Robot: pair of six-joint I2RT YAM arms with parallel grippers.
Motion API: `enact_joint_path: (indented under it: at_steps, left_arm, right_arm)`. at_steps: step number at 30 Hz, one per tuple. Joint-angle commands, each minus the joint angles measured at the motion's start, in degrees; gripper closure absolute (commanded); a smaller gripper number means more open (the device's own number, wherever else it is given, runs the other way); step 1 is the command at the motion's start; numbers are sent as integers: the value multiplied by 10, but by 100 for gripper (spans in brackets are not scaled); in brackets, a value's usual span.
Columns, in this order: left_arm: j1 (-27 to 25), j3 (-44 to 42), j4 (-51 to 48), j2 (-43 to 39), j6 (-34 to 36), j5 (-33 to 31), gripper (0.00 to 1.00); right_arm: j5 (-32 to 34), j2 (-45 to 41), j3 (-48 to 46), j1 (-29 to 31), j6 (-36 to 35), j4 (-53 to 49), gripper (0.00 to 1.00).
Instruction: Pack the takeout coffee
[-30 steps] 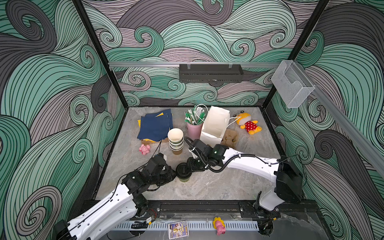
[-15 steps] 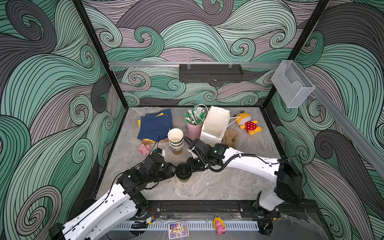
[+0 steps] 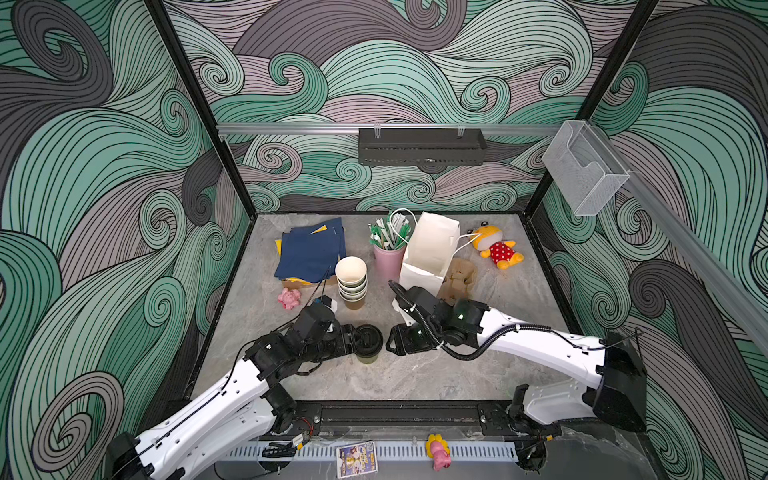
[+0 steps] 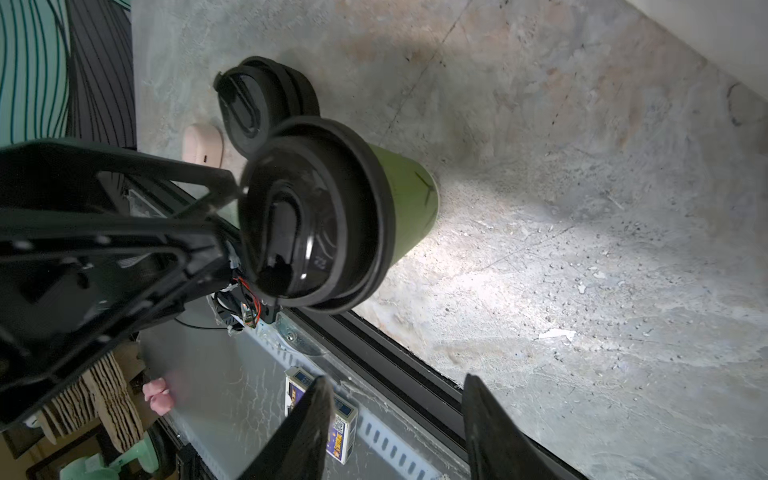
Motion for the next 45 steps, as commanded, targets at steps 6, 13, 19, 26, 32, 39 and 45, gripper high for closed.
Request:
enact_joint_path:
  at_steps: [6, 13, 19, 26, 32, 39, 45]
  left_arm:
    - [11, -4, 21, 10, 4, -10, 36]
    - [11, -18, 19, 19, -2, -27, 47]
    - [11, -23, 22, 34, 0, -24, 52]
    - [11, -38, 20, 35, -16, -21, 56]
    - [11, -40, 21, 25, -14, -29, 56]
    - [13, 1, 24, 19, 6, -51, 44]
    - [13, 64, -6, 7, 45, -70, 33]
  right_arm:
    - [-44, 40, -12, 9, 30, 93, 47]
    - [-40, 61, -7, 9, 32, 94, 47]
    - [-14, 74, -12, 8, 42, 84, 49]
    - [31, 90, -12, 9, 41, 24, 51]
    - [32, 88, -2, 9, 36, 11, 51]
    - [7, 11, 26, 9, -8, 14, 49]
    - [37, -42, 25, 3, -28, -38, 49]
